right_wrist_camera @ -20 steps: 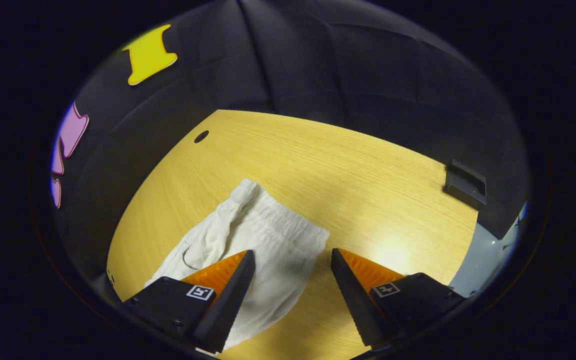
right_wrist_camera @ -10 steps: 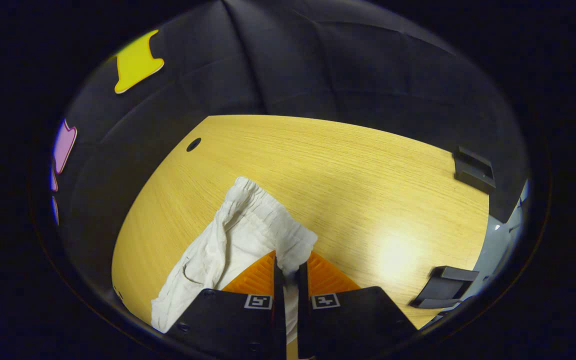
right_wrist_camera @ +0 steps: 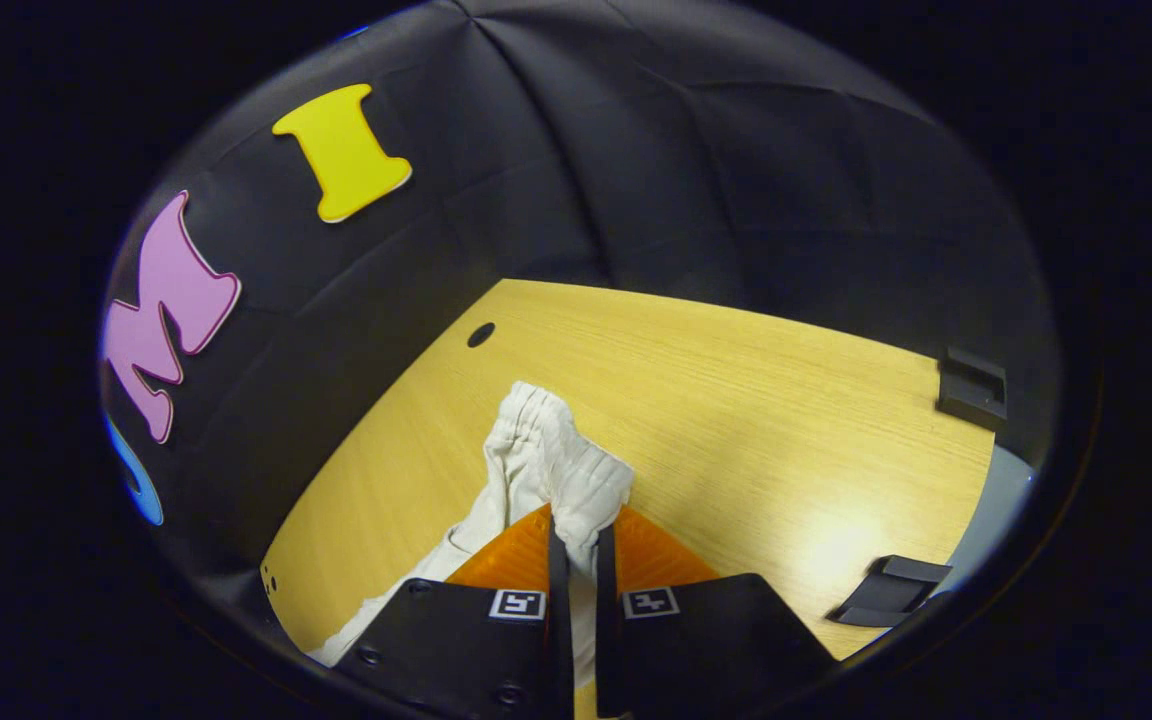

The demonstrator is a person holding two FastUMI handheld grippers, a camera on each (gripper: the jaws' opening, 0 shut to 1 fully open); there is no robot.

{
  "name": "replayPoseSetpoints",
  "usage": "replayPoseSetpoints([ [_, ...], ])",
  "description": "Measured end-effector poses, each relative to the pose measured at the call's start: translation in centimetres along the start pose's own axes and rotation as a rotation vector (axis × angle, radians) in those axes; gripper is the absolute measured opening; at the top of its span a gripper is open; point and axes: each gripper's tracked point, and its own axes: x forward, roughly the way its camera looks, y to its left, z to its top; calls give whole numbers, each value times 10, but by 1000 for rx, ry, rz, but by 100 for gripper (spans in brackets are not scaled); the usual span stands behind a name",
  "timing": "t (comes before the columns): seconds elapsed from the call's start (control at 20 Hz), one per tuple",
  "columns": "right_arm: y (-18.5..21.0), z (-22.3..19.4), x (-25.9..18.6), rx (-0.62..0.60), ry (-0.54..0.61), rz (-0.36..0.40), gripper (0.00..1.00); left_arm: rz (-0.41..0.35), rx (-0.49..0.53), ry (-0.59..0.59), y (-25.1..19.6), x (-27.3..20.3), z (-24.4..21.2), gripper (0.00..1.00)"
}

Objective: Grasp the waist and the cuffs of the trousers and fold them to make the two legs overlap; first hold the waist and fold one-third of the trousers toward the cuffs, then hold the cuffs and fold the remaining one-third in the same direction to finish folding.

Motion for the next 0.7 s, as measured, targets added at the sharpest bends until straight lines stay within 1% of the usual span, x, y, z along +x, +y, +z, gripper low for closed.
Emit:
replayPoseSetpoints([
  [0.05, 2, 2, 1, -13, -10, 21, 13, -8, -28, 0, -2, 5, 3, 96],
  [0.1, 2, 3, 1, -35, -20, 39, 13, -16, -58, 0, -4, 8, 7, 92],
  [0.15, 2, 4, 0, -65, -33, 58, 13, -22, -87, -4, -6, 13, 9, 96],
  [0.2, 1, 4, -1, -120, -43, 86, 13, -28, -135, -12, -7, 20, 14, 96],
  [0.25, 2, 4, -1, -149, -47, 105, 13, -31, -167, -16, -9, 25, 17, 92],
  [0.3, 2, 5, -2, -175, -53, 119, 13, -32, -198, -19, -9, 30, 20, 96],
  [0.45, 7, 8, -4, -252, -75, 165, 13, -35, -300, -33, -8, 37, 29, 96],
  [0.5, 6, 6, -3, -307, -83, 184, 13, -38, -327, -42, -7, 40, 31, 96],
  [0.65, 7, 3, -3, -437, -94, 253, 13, -48, -373, -53, -8, 41, 36, 96],
  [0.7, 8, 3, -1, -476, -98, 279, 13, -51, -377, -52, -8, 41, 35, 92],
])
